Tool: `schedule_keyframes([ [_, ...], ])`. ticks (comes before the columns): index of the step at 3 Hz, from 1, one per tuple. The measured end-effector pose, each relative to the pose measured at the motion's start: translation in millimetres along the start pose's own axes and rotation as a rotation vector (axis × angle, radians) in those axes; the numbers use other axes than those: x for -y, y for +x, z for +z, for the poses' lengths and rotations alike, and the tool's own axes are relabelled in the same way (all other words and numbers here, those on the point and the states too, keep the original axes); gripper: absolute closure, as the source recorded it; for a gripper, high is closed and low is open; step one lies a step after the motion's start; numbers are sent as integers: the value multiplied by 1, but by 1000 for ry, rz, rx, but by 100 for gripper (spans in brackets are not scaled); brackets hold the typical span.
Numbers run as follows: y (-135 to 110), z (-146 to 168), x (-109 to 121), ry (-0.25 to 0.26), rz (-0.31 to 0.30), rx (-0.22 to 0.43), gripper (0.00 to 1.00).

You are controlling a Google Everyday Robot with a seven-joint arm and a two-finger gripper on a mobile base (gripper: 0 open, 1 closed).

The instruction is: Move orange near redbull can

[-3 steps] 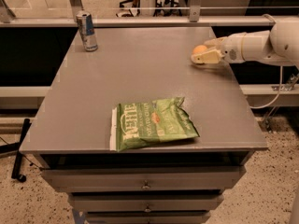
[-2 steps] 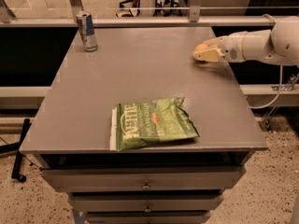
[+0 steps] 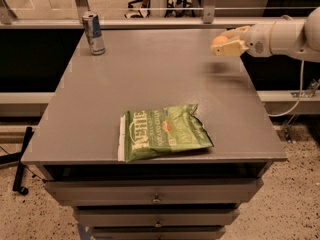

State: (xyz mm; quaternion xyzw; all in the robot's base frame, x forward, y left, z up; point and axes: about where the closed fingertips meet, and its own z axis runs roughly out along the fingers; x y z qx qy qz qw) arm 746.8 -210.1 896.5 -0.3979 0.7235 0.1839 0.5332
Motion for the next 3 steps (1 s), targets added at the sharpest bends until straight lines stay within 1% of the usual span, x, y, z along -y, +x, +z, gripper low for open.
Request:
schedule_keyframes([
  [1,0,0,0,0,0,0,100],
  [2,-17,14,-10,-15,-11,44,100],
  [3,-45,38,-28,-26,-52,77,100],
])
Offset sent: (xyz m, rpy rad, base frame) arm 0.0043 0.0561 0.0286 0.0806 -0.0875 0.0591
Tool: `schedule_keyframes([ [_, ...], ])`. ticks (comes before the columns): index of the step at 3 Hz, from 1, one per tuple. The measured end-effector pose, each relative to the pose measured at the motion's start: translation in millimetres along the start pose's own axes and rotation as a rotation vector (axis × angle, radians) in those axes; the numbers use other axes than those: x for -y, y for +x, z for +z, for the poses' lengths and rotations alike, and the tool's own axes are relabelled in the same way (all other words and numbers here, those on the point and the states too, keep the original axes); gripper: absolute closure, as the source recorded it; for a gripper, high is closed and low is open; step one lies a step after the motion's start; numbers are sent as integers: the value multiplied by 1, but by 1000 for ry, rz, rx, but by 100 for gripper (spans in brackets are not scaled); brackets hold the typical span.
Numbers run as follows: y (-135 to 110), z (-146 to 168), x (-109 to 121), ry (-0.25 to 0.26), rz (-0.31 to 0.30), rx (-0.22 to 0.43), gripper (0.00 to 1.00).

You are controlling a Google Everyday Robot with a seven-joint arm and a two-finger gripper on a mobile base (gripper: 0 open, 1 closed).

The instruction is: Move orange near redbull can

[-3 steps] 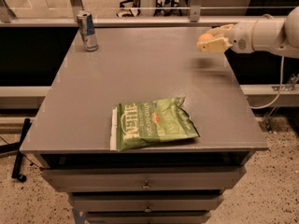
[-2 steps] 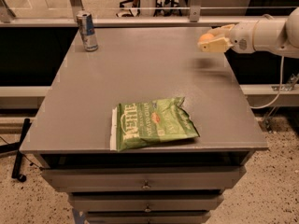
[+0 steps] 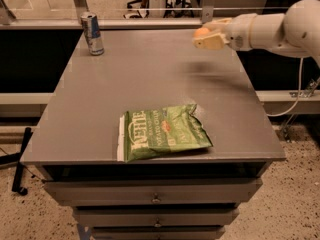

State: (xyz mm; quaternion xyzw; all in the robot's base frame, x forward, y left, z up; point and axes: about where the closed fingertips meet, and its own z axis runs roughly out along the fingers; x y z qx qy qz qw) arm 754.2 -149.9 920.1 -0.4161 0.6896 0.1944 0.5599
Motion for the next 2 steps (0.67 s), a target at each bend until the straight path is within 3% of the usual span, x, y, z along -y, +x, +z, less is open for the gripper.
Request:
schedule_keyframes([
  [2,-47,62,-25,-1,-67,14,100],
])
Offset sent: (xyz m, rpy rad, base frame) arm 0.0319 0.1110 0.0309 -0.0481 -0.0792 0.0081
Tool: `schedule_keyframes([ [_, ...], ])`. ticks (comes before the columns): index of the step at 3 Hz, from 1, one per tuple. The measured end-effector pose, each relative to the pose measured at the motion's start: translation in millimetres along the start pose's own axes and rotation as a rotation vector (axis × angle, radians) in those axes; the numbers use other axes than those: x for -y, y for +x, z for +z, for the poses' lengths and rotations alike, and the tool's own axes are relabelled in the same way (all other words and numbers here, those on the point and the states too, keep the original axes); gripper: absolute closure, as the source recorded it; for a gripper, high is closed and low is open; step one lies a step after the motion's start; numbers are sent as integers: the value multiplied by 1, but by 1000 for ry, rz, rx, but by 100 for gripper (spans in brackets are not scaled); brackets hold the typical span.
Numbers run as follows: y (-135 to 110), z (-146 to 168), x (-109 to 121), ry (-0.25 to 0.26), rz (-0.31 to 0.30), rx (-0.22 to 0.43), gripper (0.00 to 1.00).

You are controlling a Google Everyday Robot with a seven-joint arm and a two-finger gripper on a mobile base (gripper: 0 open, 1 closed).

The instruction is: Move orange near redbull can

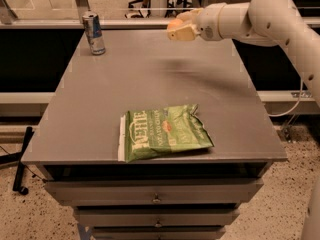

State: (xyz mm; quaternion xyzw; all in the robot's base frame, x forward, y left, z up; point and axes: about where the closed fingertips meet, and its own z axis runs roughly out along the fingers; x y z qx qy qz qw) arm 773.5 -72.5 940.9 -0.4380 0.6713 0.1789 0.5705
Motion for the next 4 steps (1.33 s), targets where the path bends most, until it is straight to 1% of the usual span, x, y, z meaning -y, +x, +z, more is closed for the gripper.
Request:
schedule_keyframes([
  [1,0,26,-9,7,10,-27,100],
  [2,-2,51,-12,5,22,-36,100],
  [3,-14,79,-26,-40,32,-16,100],
  [4,-40,106,-53,-121,18,30,100],
])
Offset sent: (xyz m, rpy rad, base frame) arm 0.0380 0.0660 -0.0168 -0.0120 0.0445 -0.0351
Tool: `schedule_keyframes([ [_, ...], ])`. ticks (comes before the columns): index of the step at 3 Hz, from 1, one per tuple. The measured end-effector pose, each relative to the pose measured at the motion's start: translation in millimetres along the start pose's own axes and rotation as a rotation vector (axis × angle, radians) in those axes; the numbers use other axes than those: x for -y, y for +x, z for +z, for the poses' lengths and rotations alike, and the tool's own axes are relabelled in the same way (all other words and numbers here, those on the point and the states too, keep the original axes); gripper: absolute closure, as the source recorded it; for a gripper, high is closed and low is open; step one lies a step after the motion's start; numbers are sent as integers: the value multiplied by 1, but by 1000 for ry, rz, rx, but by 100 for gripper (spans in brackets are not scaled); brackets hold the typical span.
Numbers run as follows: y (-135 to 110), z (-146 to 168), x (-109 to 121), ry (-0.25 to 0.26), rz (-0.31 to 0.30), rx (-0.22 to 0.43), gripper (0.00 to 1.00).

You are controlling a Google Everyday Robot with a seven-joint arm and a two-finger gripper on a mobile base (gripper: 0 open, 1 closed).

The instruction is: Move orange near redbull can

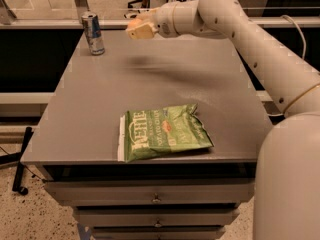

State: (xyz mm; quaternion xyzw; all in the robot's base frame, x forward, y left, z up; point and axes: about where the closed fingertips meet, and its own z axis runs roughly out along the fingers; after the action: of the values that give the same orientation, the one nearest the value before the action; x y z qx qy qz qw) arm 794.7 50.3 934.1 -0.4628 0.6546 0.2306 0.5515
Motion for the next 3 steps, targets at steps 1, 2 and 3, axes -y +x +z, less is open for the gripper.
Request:
schedule_keyframes([
  [1,-7,30,-27,-74,3,10,100],
  [2,3,58,-43,-106,16,-12,100],
  [3,21,82,-45,-98,31,-42,100],
])
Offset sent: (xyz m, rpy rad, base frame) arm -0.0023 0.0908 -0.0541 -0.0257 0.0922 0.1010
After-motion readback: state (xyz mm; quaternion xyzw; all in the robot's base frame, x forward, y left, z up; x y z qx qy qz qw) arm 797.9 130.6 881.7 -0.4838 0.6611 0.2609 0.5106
